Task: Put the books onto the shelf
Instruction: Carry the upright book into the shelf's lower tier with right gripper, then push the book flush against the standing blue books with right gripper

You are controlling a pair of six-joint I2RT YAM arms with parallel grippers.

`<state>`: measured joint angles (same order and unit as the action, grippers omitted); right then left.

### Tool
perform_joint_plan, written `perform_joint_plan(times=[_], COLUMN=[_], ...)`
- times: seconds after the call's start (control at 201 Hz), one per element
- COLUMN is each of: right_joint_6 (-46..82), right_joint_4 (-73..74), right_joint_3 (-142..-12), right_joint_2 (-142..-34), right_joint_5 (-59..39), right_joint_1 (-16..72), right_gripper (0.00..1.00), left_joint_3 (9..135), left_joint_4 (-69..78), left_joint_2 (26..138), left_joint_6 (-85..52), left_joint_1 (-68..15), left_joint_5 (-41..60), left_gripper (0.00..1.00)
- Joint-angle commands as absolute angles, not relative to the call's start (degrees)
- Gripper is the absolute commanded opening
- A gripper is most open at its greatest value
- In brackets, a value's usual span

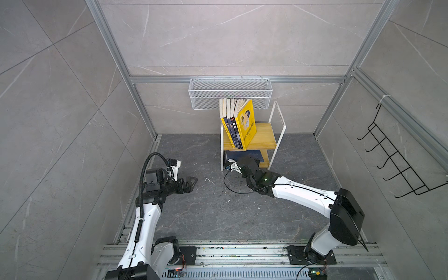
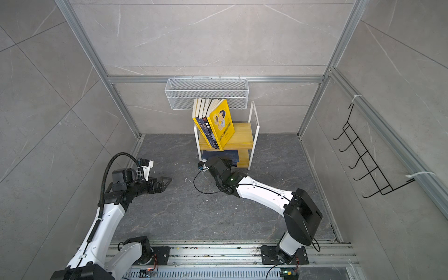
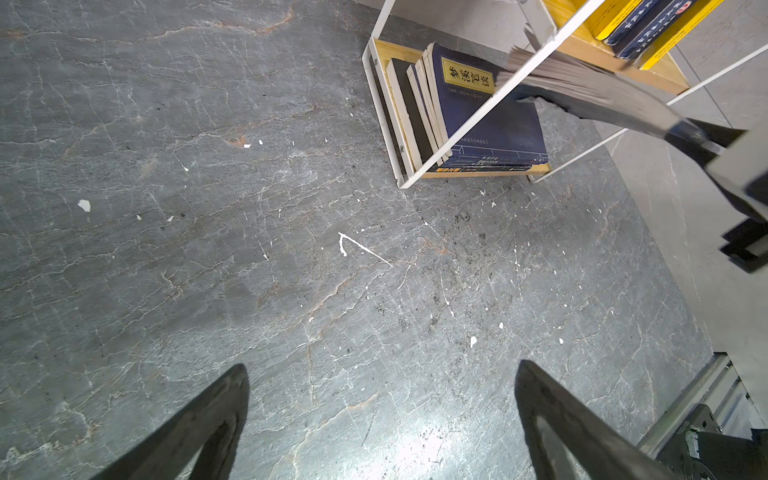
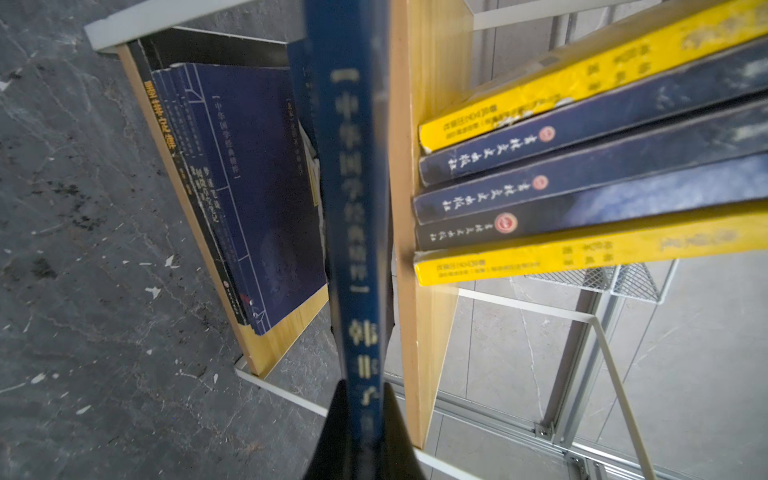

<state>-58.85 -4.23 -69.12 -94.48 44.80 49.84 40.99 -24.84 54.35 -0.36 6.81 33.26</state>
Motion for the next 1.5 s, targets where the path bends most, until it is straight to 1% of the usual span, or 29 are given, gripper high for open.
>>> perform_joint_plan(times=[0.0, 0.07, 0.189, 0.314, 0.373, 0.523, 0.608, 0.802, 0.842, 0.871, 0.986, 1.046, 1.101, 1.265, 1.379, 1.494], right_joint_6=[-60.38, -59.68, -57.02, -55.15, -55.60, -57.86, -60.63, -60.66, -60.55, -60.41, -59.40, -59.59, -59.94, -59.03, -57.78, -57.39], right_joint_4=[2.10, 1.72, -5.44, -12.25, -12.69, -15.37, -14.80, -18.78, -18.81, -18.94, -23.92, -25.56, -25.70, -30.50, -32.92, -34.15], right_joint_3=[-67.61, -67.99, -68.96, -71.85, -72.41, -76.04, -77.65, -82.98, -83.43, -83.76, -85.93, -85.56, -85.06, -85.69, -86.70, -88.21], right_joint_2=[-98.18, -100.25, -102.04, -104.41, -104.85, -107.83, -109.69, -112.48, -112.65, -112.74, -113.48, -112.54, -111.64, -109.69, -109.64, -110.73], right_joint_5=[45.01, 44.09, 38.36, 35.50, 34.05, 32.39, 33.20, 32.97, 32.79, 32.76, 32.57, 30.66, 29.88, 25.86, 23.12, 22.39], right_joint_1=[48.85, 47.93, 47.33, 47.16, 46.94, 46.59, 45.94, 44.33, 44.05, 43.87, 43.71, 43.77, 43.82, 43.73, 43.46, 43.33], right_gripper=[0.00, 0.00, 0.00, 0.00, 0.00, 0.00, 0.00, 0.00, 0.03, 0.06, 0.28, 0.35, 0.40, 0.46, 0.47, 0.47], left_joint_3=[41.96, 42.45, 41.97, 42.78, 42.39, 42.44, 42.06, 42.29, 42.04, 42.01, 42.71, 42.39, 42.10, 42.30, 42.18, 42.37], left_joint_4=[-24.11, -24.67, -24.14, -24.83, -24.11, -24.61, -24.00, -24.55, -24.35, -24.36, -25.22, -24.76, -24.52, -24.42, -24.58, -24.46], left_joint_2=[54.03, 54.14, 53.87, 54.49, 54.36, 54.58, 54.32, 53.93, 53.72, 53.67, 53.97, 53.88, 53.81, 53.99, 54.05, 54.19], left_joint_6=[1.17, 1.16, 1.73, 1.85, 2.01, 2.16, 2.31, 2.50, 2.64, 2.76, 2.64, 2.64, 2.69, 2.46, 2.66, 2.42], left_joint_1=[7.03, 7.03, 6.55, 6.52, 6.31, 5.98, 5.64, 5.46, 5.45, 5.46, 5.48, 5.46, 5.50, 5.82, 5.88, 5.98], left_joint_5=[35.15, 35.20, 35.16, 35.15, 35.02, 35.09, 34.90, 34.57, 34.54, 34.63, 34.54, 34.80, 35.02, 35.06, 35.09, 35.24], left_gripper=[1.00, 1.00, 1.00, 1.00, 1.00, 1.00, 1.00, 1.00, 1.00, 1.00, 1.00, 1.00, 1.00, 1.00, 1.00, 1.00])
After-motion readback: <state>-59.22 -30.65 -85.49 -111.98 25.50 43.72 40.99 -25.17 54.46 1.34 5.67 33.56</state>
